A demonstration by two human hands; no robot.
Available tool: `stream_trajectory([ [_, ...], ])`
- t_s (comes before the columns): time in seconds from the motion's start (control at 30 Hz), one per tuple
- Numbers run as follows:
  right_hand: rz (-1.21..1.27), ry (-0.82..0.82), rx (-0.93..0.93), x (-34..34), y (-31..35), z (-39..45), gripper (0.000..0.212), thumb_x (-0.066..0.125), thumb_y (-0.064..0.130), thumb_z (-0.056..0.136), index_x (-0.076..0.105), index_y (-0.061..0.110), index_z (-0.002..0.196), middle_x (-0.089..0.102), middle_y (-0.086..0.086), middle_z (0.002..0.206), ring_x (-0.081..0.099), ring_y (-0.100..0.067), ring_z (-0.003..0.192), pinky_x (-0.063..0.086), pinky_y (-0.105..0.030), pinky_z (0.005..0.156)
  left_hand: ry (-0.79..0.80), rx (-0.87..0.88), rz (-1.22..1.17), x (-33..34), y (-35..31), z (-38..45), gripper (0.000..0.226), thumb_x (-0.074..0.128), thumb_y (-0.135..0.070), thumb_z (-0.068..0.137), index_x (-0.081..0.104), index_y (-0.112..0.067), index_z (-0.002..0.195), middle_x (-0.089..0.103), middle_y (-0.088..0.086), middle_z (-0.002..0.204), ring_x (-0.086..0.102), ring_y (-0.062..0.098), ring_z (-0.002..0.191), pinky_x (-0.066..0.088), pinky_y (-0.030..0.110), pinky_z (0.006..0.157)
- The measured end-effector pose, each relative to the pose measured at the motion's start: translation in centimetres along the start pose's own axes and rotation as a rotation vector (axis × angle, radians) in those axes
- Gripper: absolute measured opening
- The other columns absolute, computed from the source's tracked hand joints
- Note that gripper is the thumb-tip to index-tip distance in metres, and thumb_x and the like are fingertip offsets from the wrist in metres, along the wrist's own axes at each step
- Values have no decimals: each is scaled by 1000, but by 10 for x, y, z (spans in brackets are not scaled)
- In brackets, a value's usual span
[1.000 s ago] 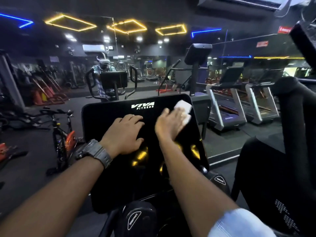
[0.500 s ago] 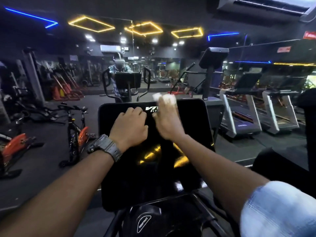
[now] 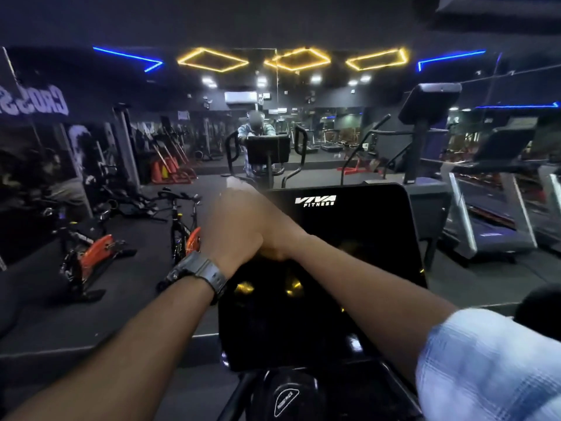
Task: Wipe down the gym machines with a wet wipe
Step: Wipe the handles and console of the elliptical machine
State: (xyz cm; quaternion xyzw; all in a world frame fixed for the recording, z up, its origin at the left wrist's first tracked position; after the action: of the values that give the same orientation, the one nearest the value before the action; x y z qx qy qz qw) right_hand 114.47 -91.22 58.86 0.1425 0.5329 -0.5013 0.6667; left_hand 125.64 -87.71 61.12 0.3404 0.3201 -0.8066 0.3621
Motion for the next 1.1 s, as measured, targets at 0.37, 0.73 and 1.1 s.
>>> stream_trajectory([
  [0.37, -13, -80, -70, -21, -9, -21, 51, 46, 23, 87, 58, -6, 128, 55, -27, 133, 47, -43, 130, 22, -48, 118, 114, 73, 55, 5, -11, 6, 58, 57, -14, 78, 42, -3, 134, 42, 20, 134, 43, 43, 123, 43, 54, 103],
  [0.73, 100, -212, 763, -21, -116, -210, 63, 38, 32, 105, 15, 0, 154, 3, -17, 164, -4, -33, 151, 3, -42, 124, 331, 291, 112, 52, -127, 30, 66, 54, -44, 92, 36, -16, 149, 36, 7, 152, 31, 31, 143, 35, 56, 111],
  [1.1, 246, -236, 704, 11, -82, -274, 61, 29, 38, 105, 15, 8, 156, 5, -8, 165, -8, -21, 151, 6, -41, 124, 380, 313, 51, 98, -196, -6, 58, 52, -35, 95, 39, -17, 148, 24, 5, 162, 8, 29, 154, 8, 75, 116],
])
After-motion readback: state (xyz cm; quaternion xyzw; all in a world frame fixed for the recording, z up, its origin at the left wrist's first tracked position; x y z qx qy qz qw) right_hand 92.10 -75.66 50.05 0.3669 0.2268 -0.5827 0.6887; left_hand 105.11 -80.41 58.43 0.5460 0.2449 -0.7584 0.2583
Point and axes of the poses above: each hand's wrist, its own z-axis towards the middle knuckle, its own x-axis out of the palm, y = z × x, the point moved 3 cm from there along z, towards the middle knuckle
